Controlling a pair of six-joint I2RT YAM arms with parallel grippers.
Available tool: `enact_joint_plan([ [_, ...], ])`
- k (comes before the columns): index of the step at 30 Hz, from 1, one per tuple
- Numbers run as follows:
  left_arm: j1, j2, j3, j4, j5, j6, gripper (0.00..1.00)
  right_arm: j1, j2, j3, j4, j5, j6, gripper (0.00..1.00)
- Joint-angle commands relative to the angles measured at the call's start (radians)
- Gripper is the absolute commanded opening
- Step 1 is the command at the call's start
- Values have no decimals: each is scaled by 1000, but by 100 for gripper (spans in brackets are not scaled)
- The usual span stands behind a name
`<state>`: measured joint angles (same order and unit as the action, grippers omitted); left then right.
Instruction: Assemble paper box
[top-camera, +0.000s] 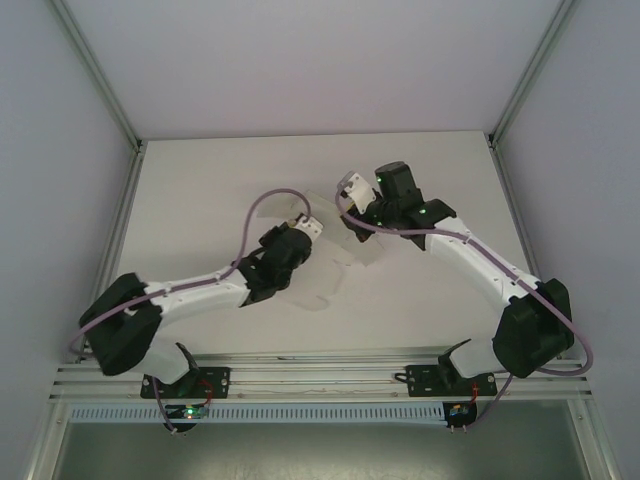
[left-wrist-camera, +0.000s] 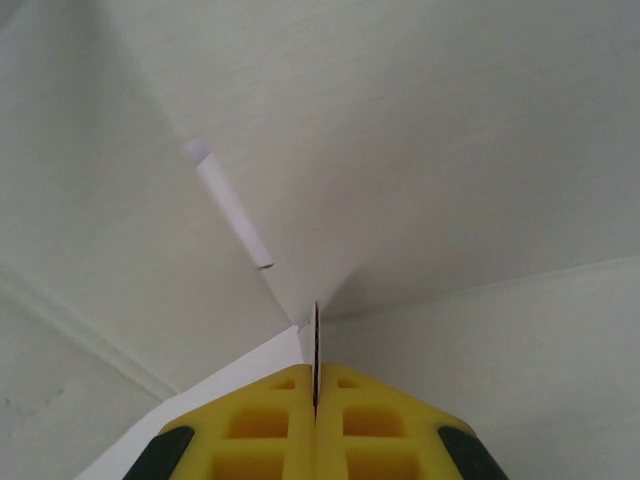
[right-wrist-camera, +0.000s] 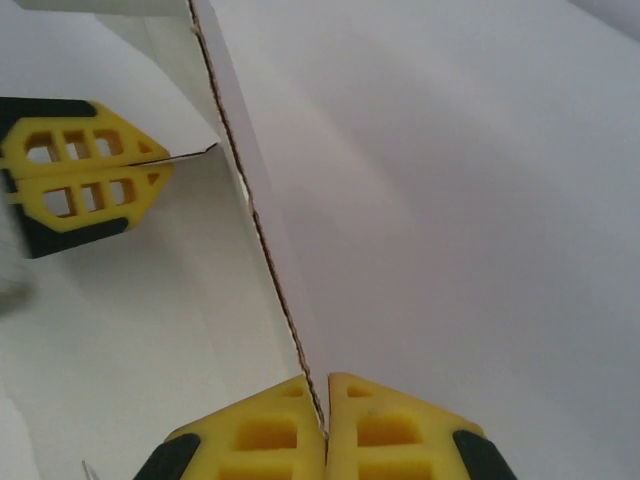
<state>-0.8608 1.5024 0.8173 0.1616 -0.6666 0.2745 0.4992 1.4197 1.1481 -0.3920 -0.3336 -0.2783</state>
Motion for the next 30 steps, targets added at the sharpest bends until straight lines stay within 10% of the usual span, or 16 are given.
enact_joint_plan([
  [1,-82,85,60,126,-48,-100,0,68,-20,-6,47,96,-112,0],
  [13,-98,194,64,161,-54,-334,0,79,-40,-57,58,128,-219,0],
  [21,-75,1,-58,10,90,-526,68,72,1,-58,63,164,-304,0],
  [27,-74,-278,-182,-148,223,-671,100,74,53,-45,64,250,-356,0],
  [30,-75,-432,-235,-218,218,-755,100,81,66,-46,72,258,-374,0],
])
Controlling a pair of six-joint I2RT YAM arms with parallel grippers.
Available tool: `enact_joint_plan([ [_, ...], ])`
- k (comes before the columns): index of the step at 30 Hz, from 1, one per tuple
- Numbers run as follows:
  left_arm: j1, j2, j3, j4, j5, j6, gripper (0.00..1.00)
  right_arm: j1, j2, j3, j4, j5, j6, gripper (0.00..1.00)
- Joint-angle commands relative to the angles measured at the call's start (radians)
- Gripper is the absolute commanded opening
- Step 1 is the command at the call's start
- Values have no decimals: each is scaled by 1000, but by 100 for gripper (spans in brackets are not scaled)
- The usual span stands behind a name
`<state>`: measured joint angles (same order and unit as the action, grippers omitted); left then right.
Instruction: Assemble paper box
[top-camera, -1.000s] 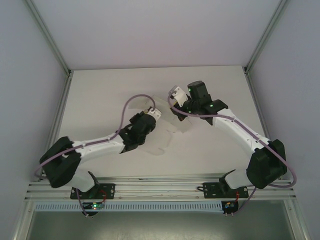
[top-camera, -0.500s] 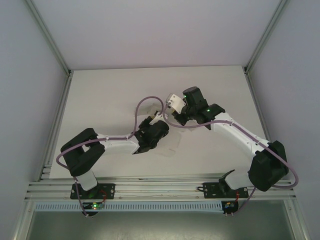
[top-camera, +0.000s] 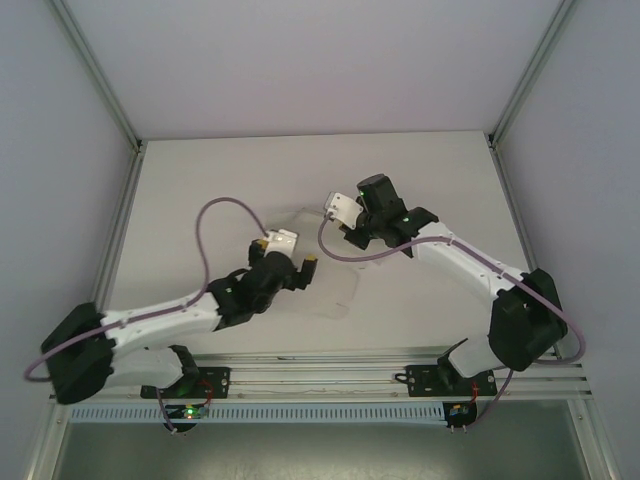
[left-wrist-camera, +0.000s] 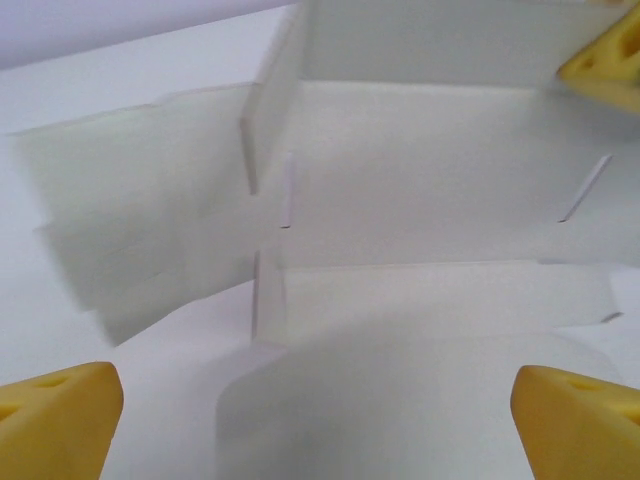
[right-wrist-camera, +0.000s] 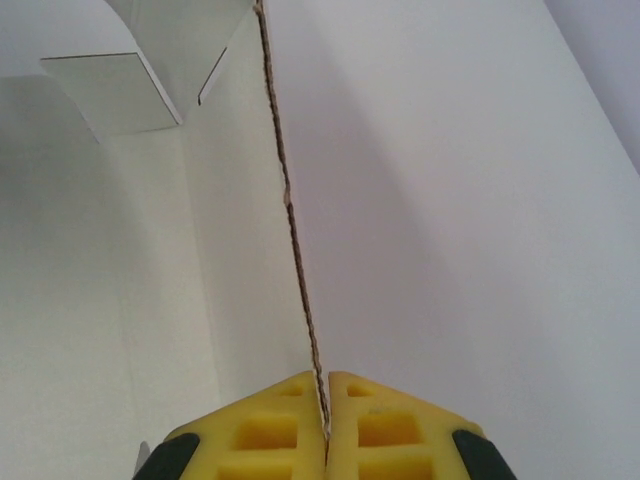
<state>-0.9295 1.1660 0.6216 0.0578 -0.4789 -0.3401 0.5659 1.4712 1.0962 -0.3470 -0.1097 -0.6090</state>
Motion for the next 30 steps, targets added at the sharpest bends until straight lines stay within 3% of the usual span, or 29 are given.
enact_joint_plan([
  [1,-5,-141,-47,-152,6,-177,100,20,13,-2,38,40,-57,0],
  [9,13,-352,-36,-505,-195,-407,100,112,-10,-121,216,157,-271,0],
  [18,53,-402,-52,-582,-241,-494,100,191,13,-364,755,395,-503,0],
  [21,90,-384,-47,-566,-206,-498,100,203,22,-428,918,420,-557,0],
  [27,307,-272,-16,-509,67,-477,100,227,62,-534,1188,440,-686,0],
  [30,359,-233,-1,-467,95,-441,100,238,117,-598,1329,450,-723,0],
])
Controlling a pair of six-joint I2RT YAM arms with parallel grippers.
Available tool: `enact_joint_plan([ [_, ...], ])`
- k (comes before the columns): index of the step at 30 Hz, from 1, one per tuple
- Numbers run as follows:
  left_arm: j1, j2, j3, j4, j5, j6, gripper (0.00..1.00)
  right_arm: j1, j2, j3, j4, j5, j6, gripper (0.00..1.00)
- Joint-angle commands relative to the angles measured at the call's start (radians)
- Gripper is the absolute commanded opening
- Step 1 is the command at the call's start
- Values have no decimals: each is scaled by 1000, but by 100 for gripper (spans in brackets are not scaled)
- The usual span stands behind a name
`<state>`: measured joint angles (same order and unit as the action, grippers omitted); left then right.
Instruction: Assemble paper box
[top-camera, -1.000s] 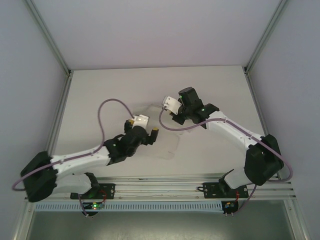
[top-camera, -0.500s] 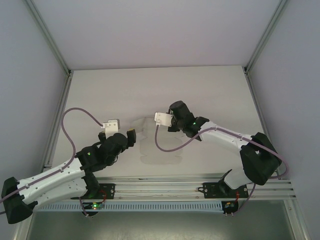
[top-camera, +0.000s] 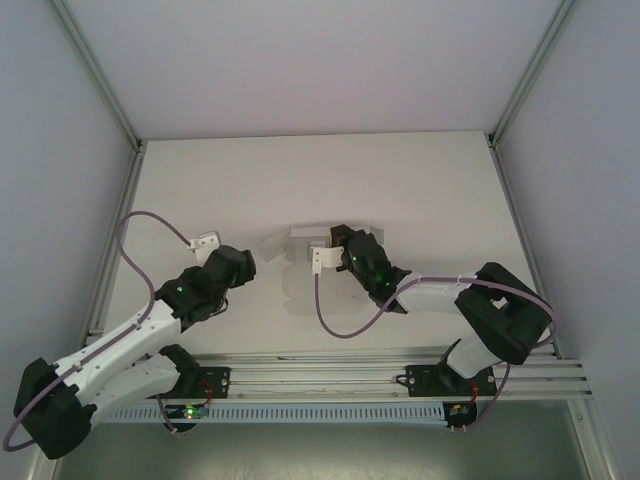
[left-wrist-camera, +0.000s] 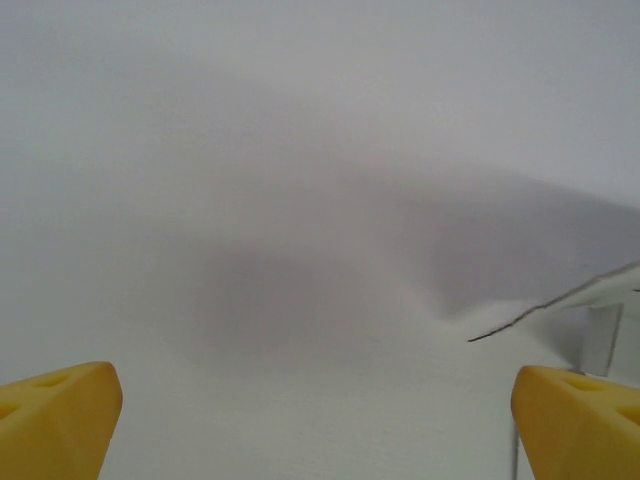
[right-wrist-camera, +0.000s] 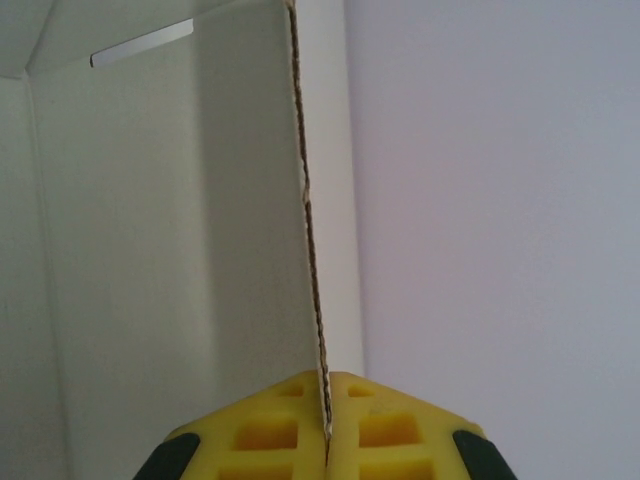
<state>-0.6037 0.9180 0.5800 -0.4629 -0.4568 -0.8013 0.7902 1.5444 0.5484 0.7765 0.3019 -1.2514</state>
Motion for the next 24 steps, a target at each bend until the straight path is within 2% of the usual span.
enact_joint_plan([
  [1,48,28,47,62,68,29,100,16,67,-67,256,40,-91,0],
  [4,122,72,63,66,63,19,100,27,123,-96,362,55,-140,0],
  [6,195,119,72,89,109,13,100,37,147,-108,412,70,-168,0],
  [10,266,223,79,213,179,72,100,41,154,-117,403,65,-159,0],
  [13,277,329,122,254,235,153,100,43,156,-124,414,64,-149,0],
  [17,275,429,115,385,410,278,99,45,139,-113,374,83,-136,0],
  [20,275,466,88,486,508,332,94,45,121,-106,327,71,-105,0],
  [24,276,505,83,535,579,373,89,45,112,-100,286,66,-95,0],
])
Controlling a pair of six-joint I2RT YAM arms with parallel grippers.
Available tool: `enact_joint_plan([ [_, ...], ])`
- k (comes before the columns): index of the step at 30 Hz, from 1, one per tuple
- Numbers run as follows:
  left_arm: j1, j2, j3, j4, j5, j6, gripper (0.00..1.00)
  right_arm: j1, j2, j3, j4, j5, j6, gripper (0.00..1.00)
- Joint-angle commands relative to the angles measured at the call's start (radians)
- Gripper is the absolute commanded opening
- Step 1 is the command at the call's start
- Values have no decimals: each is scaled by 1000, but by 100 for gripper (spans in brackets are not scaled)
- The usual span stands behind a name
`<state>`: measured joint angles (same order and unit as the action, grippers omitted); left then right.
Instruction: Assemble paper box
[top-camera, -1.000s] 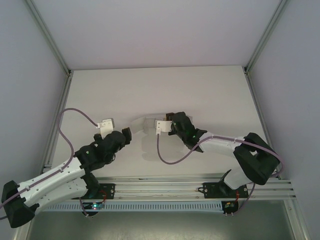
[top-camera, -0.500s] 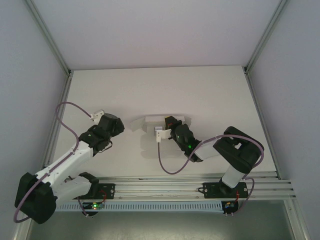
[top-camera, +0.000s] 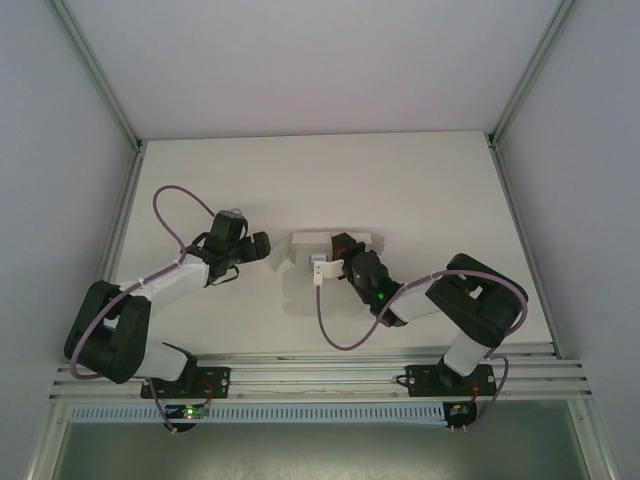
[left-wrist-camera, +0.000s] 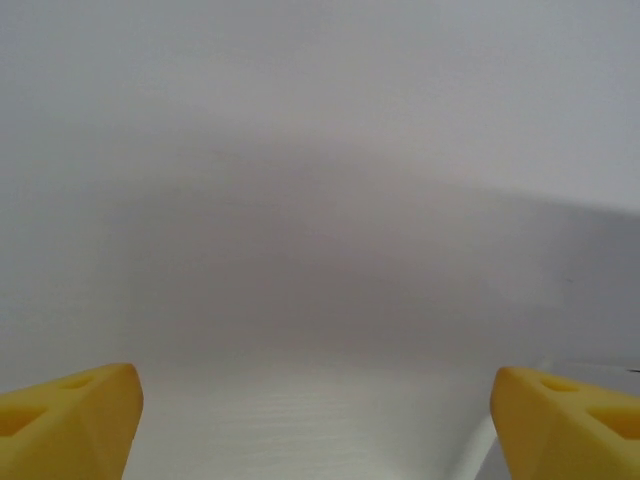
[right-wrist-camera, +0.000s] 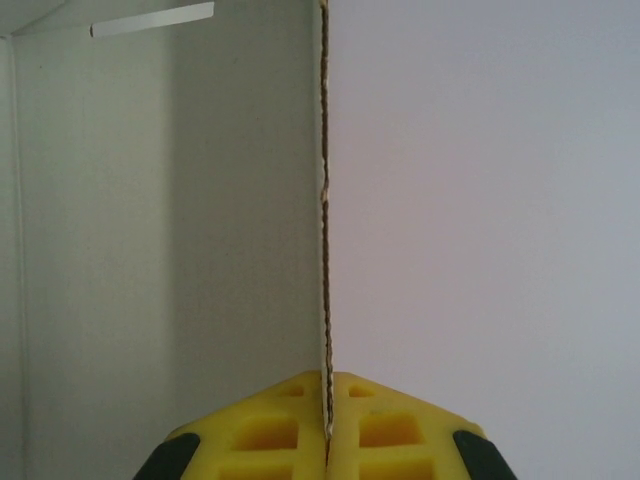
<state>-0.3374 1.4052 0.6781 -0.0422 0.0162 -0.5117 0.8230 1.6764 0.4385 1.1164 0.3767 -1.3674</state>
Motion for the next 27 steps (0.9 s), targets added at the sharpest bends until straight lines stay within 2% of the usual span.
enact_joint_plan([
  [1,7,21,-21,138,143,101,88,13,-19,11,-53,-9,19,0],
  [5,-6,11,-59,226,255,147,86,13,-17,13,-70,10,19,0],
  [10,-28,-5,-89,245,282,175,83,14,-21,18,-87,19,30,0],
  [16,-82,9,-148,357,354,187,80,14,-26,25,-115,32,39,0],
  [22,-108,-20,-153,328,307,206,77,14,-38,29,-141,30,51,0],
  [27,-112,-104,-187,265,220,210,77,13,-42,31,-152,34,57,0],
])
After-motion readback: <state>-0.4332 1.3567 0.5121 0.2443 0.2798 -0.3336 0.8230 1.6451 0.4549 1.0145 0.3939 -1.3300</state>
